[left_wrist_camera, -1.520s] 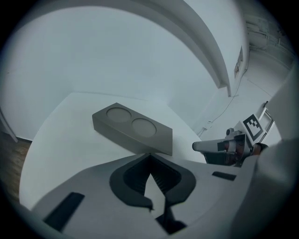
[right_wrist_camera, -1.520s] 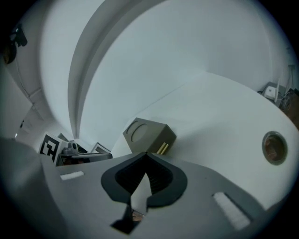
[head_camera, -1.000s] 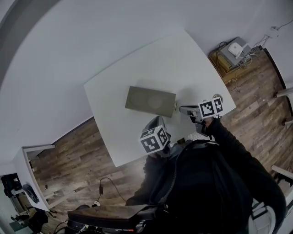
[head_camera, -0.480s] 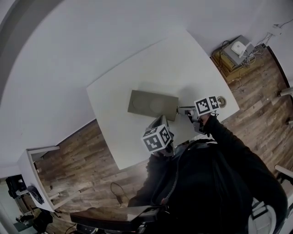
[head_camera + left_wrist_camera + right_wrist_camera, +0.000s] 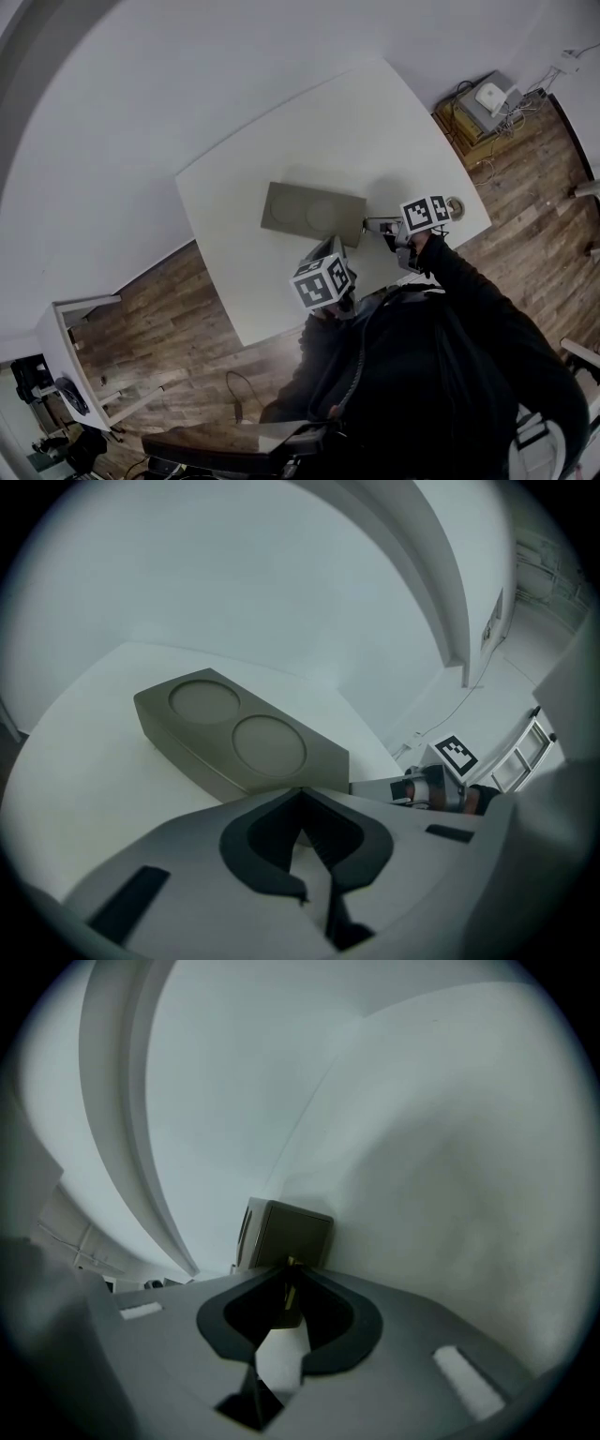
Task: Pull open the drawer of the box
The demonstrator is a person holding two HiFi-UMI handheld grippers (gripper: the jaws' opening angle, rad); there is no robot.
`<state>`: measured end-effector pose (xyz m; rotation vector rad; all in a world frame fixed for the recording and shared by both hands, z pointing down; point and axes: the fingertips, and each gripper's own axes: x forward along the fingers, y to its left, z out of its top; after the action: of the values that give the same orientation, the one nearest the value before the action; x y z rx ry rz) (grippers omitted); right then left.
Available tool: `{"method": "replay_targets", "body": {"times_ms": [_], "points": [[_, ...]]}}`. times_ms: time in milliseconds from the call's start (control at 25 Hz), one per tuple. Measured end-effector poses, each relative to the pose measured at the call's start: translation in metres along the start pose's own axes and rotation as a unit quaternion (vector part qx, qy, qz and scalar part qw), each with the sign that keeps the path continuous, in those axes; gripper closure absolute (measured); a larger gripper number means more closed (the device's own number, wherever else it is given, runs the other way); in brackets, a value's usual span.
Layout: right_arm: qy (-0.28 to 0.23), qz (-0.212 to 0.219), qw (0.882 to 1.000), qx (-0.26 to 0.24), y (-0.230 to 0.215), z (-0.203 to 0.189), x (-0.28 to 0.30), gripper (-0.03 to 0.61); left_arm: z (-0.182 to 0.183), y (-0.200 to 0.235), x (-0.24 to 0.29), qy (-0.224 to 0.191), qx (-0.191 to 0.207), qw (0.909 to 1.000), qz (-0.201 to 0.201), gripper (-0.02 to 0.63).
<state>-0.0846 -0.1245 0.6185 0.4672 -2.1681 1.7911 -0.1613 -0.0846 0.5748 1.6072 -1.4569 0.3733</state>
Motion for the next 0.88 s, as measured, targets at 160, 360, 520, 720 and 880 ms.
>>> {"method": "replay_targets", "body": {"times_ms": [160,360,520,720,880], "points": [[-0.007,0.005,1.0,0.015,0.0,-0.001,-0.001,0.541,0.0,0.0,-0.002,0.0,-0.002,1.0,-0.001,0.617],[-0.008,0.006,1.0,0.022,0.0,-0.002,-0.002,0.546,-0.001,0.0,-0.002,0.001,-0.007,1.0,-0.001,0.617],[-0.007,0.011,0.999,0.03,0.002,-0.003,-0.003,0.548,0.0,-0.001,-0.003,-0.002,-0.005,1.0,-0.001,0.617],[-0.008,0.01,0.999,0.031,0.001,-0.003,-0.004,0.549,0.001,0.001,-0.004,-0.003,-0.01,0.9999,0.0,0.617],[-0.009,0.01,0.999,0.034,-0.003,-0.003,-0.012,0.549,0.002,0.0,-0.002,-0.005,-0.012,0.9999,0.002,0.617]]}}
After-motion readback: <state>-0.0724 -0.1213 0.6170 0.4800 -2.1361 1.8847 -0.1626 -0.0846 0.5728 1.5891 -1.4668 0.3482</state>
